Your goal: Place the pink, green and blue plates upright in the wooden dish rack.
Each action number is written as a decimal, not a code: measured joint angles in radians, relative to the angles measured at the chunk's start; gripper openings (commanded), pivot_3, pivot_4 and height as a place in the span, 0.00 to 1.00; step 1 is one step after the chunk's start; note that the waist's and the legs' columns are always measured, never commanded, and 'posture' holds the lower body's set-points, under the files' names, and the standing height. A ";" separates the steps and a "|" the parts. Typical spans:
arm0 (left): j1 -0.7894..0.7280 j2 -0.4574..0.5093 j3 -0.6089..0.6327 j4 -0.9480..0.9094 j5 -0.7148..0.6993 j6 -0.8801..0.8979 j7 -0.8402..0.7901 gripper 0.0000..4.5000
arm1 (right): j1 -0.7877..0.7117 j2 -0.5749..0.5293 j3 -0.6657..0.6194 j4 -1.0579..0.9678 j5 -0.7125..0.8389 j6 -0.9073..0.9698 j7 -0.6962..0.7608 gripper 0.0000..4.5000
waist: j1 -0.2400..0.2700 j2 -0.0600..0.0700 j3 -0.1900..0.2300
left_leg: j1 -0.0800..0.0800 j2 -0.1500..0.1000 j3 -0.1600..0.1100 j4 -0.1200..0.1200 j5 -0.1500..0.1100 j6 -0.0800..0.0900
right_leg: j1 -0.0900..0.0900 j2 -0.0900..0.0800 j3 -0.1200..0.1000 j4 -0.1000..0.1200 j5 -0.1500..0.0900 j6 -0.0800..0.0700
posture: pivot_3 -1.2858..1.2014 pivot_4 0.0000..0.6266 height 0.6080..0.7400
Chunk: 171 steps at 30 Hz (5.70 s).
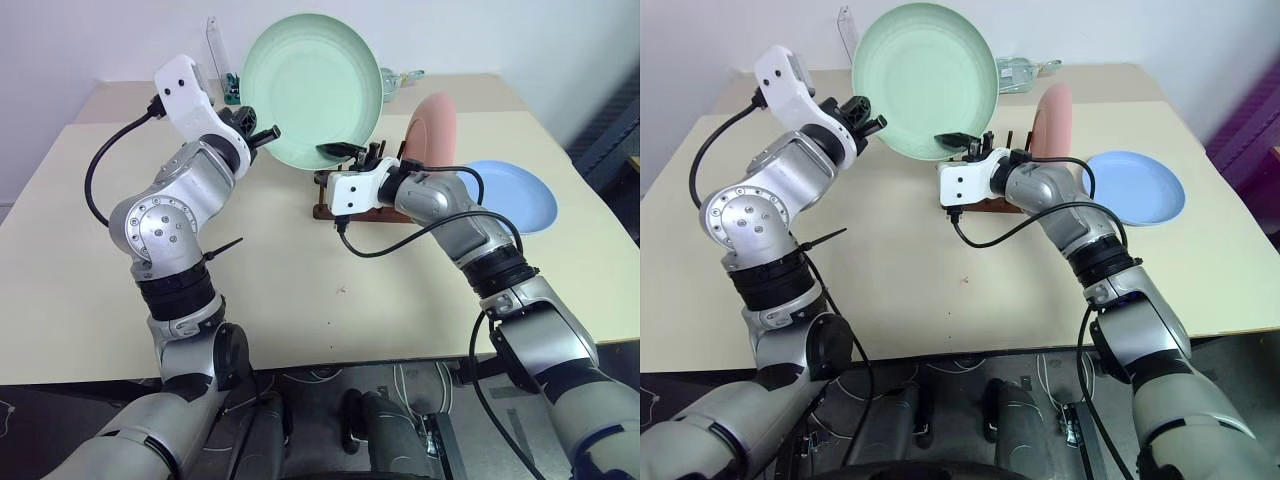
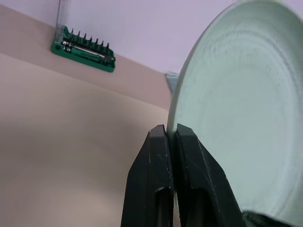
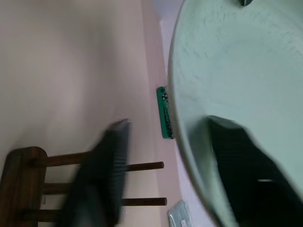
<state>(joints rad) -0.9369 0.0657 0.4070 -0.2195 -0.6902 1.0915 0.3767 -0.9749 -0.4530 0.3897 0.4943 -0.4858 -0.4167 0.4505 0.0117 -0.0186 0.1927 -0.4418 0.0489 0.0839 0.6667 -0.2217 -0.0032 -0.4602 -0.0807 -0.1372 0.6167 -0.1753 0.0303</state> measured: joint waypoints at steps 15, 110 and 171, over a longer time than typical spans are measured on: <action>-0.014 0.074 0.080 0.002 0.034 -0.264 -0.025 0.79 | 0.026 -0.003 -0.062 -0.047 0.033 0.023 -0.033 0.00 | -0.006 0.000 0.001 | 0.000 0.000 0.000 -0.001 0.000 -0.001 | -0.001 0.001 0.000 0.000 0.001 -0.002 | 0.52 0.24 0.92; 0.619 0.368 -0.472 -0.084 0.336 -0.530 -0.957 0.81 | 0.244 -0.346 -0.325 0.254 0.321 0.352 0.007 0.01 | -0.001 0.007 0.002 | -0.001 0.000 0.000 -0.001 -0.001 0.001 | -0.002 0.000 0.003 -0.002 -0.001 0.000 | 0.52 0.24 0.92; 0.660 0.402 -0.394 -0.026 0.403 -0.568 -0.923 0.81 | 0.034 -0.043 -0.427 -0.522 1.073 0.955 0.051 0.65 | 0.002 0.008 0.002 | -0.001 0.002 -0.003 -0.001 -0.001 0.002 | -0.001 -0.001 0.001 -0.002 -0.001 0.001 | 0.52 0.24 0.92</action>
<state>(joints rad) -0.2774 0.4680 0.0131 -0.2457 -0.2876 0.5234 -0.5462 -0.9409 -0.4964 -0.0373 -0.0274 0.5868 0.5387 0.5013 0.0140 -0.0102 0.1952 -0.4432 0.0507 0.0809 0.6653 -0.2231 -0.0013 -0.4617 -0.0812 -0.1361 0.6150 -0.1766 0.0310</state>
